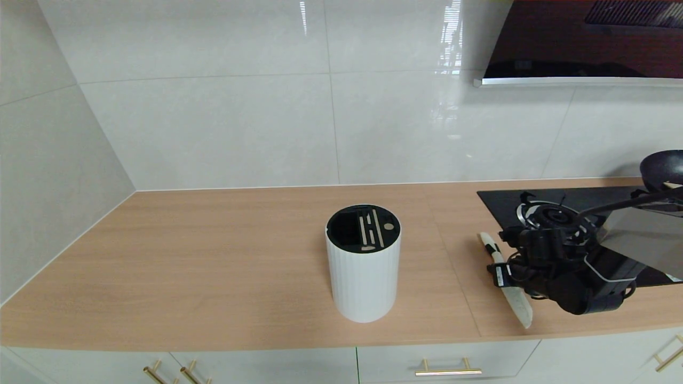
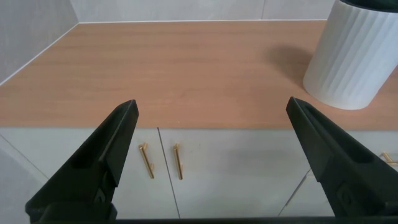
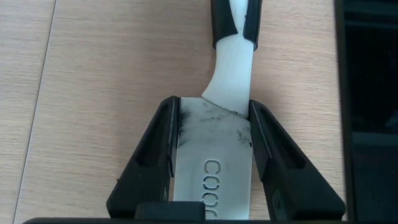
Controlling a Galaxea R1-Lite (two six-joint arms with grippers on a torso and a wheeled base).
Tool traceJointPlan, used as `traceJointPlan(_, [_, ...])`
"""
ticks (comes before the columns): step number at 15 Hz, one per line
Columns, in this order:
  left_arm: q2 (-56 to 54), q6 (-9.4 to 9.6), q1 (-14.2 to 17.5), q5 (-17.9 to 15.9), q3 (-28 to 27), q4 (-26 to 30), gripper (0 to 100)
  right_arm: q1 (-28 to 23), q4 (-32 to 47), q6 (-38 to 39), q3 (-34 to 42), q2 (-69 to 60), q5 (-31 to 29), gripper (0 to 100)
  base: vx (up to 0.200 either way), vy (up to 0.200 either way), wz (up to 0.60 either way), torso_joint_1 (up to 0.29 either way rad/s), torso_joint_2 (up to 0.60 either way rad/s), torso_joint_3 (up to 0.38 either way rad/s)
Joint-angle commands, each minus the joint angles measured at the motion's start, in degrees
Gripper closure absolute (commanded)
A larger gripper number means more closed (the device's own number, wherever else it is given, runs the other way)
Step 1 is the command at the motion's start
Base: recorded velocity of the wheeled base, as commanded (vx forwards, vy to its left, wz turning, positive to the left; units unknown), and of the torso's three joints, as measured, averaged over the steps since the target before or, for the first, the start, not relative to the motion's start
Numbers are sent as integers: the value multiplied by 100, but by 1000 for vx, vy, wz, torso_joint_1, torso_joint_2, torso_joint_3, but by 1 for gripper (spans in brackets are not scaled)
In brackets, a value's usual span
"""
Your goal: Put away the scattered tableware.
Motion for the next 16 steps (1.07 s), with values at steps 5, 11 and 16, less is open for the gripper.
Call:
traceJointPlan(5, [8,-19,2,2,0,-1,0,2,-6,53,34,-108,2,100,0,0,0,0,0,0])
traceJointPlan(11, [8,-27,2,2,-26,-81,0,-16,2,70,210,-829,37,100,0,0,0,0,0,0])
traceJointPlan(16, [1880,-159,-33,-983,-2338,376,0,125,11,79,377,-2253,64,100,0,0,0,0,0,0])
